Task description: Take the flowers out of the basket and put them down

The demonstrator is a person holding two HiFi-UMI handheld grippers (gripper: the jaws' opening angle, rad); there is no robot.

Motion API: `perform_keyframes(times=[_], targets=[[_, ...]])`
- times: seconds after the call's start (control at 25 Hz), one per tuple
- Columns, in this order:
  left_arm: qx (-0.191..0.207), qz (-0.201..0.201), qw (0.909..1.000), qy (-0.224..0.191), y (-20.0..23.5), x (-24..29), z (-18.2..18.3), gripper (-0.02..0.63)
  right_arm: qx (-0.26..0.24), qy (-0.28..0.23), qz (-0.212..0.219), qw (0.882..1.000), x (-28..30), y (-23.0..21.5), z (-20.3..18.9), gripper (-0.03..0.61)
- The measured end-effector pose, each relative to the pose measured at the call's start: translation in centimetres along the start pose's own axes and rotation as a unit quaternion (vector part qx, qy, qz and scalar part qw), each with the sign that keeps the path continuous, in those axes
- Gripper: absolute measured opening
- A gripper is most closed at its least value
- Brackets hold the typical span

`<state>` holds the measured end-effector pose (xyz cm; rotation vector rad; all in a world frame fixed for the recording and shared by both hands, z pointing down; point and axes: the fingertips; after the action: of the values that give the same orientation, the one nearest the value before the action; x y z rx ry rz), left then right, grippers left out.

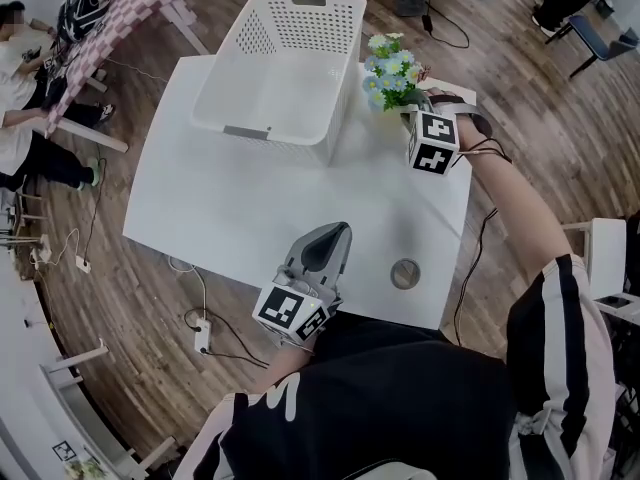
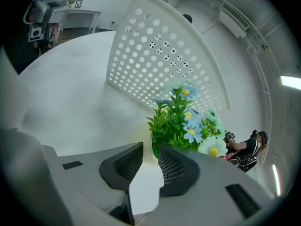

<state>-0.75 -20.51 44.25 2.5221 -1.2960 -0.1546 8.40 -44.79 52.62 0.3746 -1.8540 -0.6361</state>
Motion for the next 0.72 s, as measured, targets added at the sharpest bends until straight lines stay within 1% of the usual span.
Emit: perform_keyframes(times=[0.08, 0.12, 0.2, 0.28, 0.36, 0.44, 0.56, 0.64, 0.72], targets=[[0.002, -0.007, 1.0, 0.0, -0.3, 0.1, 0.1, 0.005, 0.027, -0.015, -0.011, 0.999, -1.0, -0.3, 0.5, 0.101], [0.003, -0.01, 0.9999, -0.001, -0.4, 0.2, 0.2, 0.005, 0.05, -0.026, -0.019, 0.998, -1.5, -0.6, 0.7, 0.101], [0.006, -0.013, 0.9999, -0.003, -0.5, 0.5, 0.5, 0.005, 0.116, -0.059, -0.036, 0.991, -2.8, -1.1, 1.5, 0.101], [0.011, -0.018, 0.9998, -0.005, -0.6, 0.9, 0.8, 0.005, 0.186, -0.097, -0.052, 0.976, -4.2, -1.5, 2.2, 0.101], [0.016, -0.026, 0.9995, -0.006, -0.9, 1.3, 1.1, 0.005, 0.236, -0.124, -0.07, 0.961, -5.5, -1.6, 2.4, 0.101], [0.02, -0.034, 0.9992, -0.008, -1.2, 1.7, 1.3, 0.005, 0.275, -0.146, -0.081, 0.947, -6.8, -1.6, 2.5, 0.1], [0.025, -0.045, 0.9986, -0.009, -1.7, 2.3, 1.7, 0.005, 0.331, -0.184, -0.098, 0.92, -8.9, -1.7, 2.7, 0.1], [0.029, -0.05, 0.9983, -0.009, -2.1, 2.8, 1.8, 0.005, 0.359, -0.206, -0.113, 0.903, -10.5, -1.7, 3.0, 0.1], [0.034, -0.056, 0.9978, -0.012, -2.6, 3.3, 2.1, 0.005, 0.385, -0.227, -0.132, 0.885, -12.1, -1.5, 3.1, 0.083]])
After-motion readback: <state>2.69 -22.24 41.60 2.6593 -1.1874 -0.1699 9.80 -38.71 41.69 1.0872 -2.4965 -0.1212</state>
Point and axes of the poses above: the fingertips, and each gripper's own axes: x forward along the fingers, y to its left, z out of its top, and after that the axes turned 5 degrees about -y, right-handed
